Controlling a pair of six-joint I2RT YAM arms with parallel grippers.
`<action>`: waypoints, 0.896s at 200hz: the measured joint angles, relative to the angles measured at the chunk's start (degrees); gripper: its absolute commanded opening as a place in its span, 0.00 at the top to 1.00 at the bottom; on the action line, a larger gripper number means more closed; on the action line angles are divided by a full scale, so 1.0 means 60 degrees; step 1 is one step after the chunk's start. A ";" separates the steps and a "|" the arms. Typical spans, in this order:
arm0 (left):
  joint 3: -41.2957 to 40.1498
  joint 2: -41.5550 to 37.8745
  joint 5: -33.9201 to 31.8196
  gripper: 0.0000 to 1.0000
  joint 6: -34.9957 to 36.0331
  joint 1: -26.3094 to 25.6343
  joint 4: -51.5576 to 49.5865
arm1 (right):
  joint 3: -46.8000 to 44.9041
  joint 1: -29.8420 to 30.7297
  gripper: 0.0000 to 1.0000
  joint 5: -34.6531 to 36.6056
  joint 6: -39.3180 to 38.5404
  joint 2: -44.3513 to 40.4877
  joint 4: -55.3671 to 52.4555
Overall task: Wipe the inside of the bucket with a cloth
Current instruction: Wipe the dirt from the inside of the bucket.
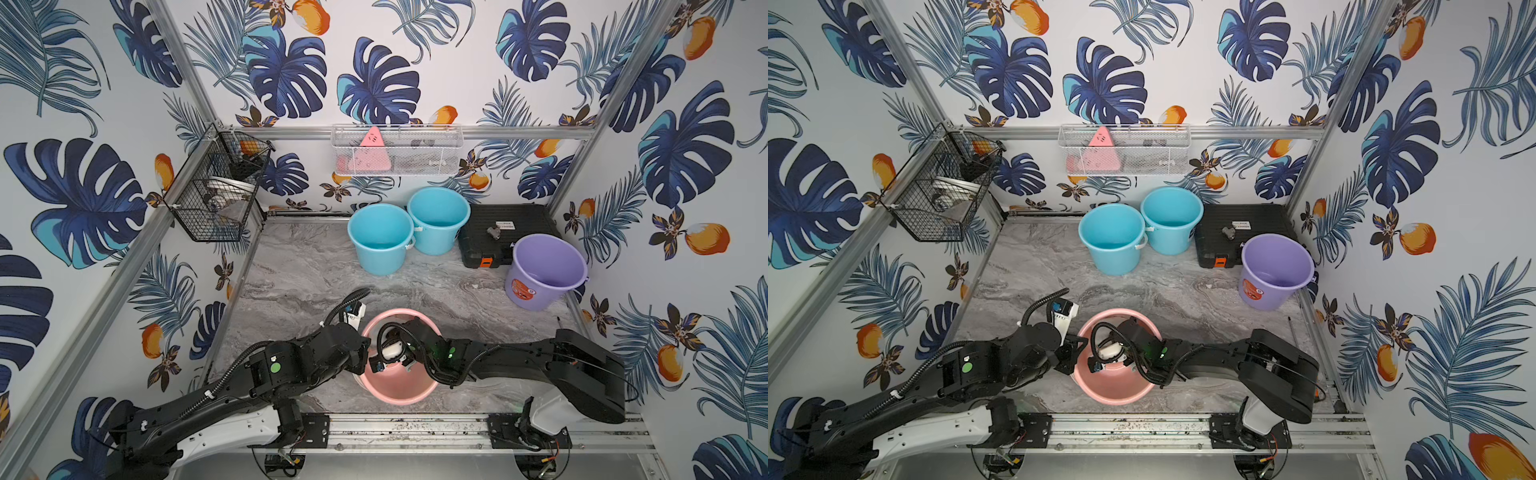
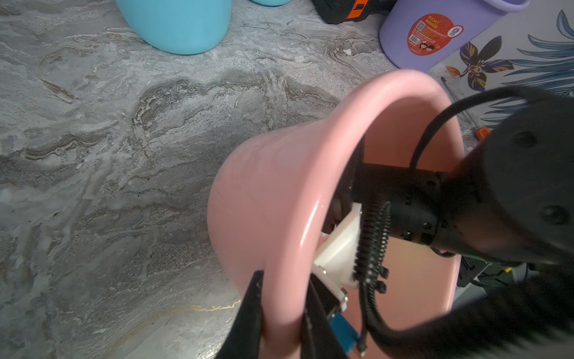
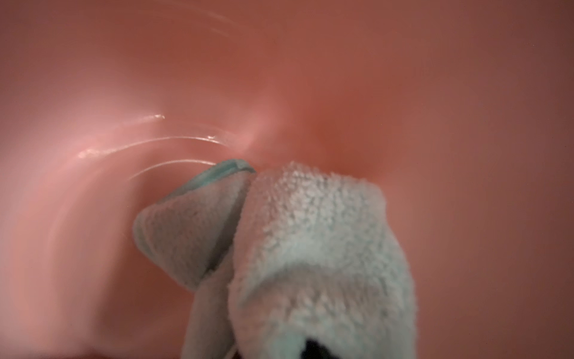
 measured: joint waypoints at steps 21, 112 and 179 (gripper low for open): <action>-0.0040 0.0029 0.0033 1.00 0.0000 -0.0004 0.0062 | 0.0251 0.0219 1.00 -0.0240 -0.0171 -0.0852 -0.0765; -0.0106 0.0124 0.0208 1.00 0.0000 -0.0007 0.0277 | 0.1996 0.1246 1.00 -0.0062 -0.1392 -0.2586 -0.3843; -0.0102 0.0084 0.0182 1.00 0.0000 -0.0007 0.0237 | 0.2597 0.1330 1.00 0.2036 -0.1188 -0.3395 -0.5872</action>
